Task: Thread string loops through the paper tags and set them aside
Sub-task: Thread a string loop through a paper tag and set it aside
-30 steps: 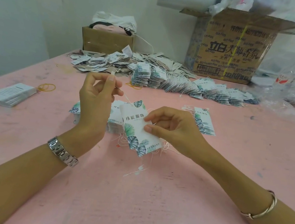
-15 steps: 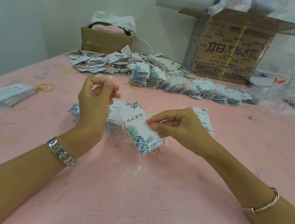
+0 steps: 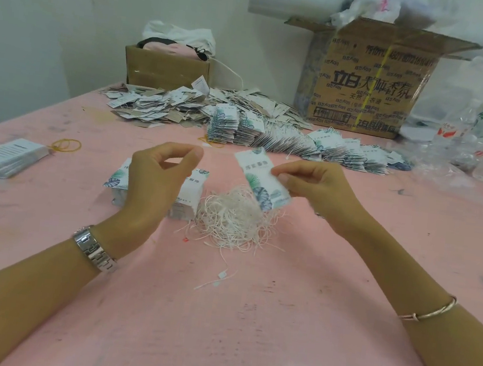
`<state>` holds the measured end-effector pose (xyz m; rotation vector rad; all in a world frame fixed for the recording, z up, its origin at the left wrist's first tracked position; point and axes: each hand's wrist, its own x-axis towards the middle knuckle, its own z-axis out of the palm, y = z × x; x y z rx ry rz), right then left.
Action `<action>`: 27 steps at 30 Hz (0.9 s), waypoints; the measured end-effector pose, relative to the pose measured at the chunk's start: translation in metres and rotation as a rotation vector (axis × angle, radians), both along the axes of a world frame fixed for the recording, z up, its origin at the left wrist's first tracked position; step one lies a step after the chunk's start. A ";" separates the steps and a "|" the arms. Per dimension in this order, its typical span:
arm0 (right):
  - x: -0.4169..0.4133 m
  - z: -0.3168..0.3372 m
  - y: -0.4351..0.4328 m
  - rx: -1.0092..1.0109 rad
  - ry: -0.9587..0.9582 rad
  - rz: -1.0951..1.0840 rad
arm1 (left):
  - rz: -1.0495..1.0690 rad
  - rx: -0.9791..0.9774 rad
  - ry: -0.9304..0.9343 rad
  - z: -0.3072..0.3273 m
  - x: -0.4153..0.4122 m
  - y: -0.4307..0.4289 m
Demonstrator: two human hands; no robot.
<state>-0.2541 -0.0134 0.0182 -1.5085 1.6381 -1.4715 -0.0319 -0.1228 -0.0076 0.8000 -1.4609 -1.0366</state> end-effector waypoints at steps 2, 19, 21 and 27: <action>-0.016 0.001 -0.002 -0.007 -0.025 -0.076 | -0.014 -0.015 -0.035 -0.001 0.000 0.001; -0.109 -0.034 -0.019 0.144 0.219 -0.570 | 0.016 -0.262 -0.158 -0.005 -0.003 0.009; -0.112 -0.036 -0.016 0.160 0.251 -0.586 | 0.009 -0.274 -0.166 -0.006 -0.003 0.009; -0.112 -0.040 -0.013 0.171 0.419 -0.587 | -0.019 -0.283 -0.177 -0.007 -0.004 0.009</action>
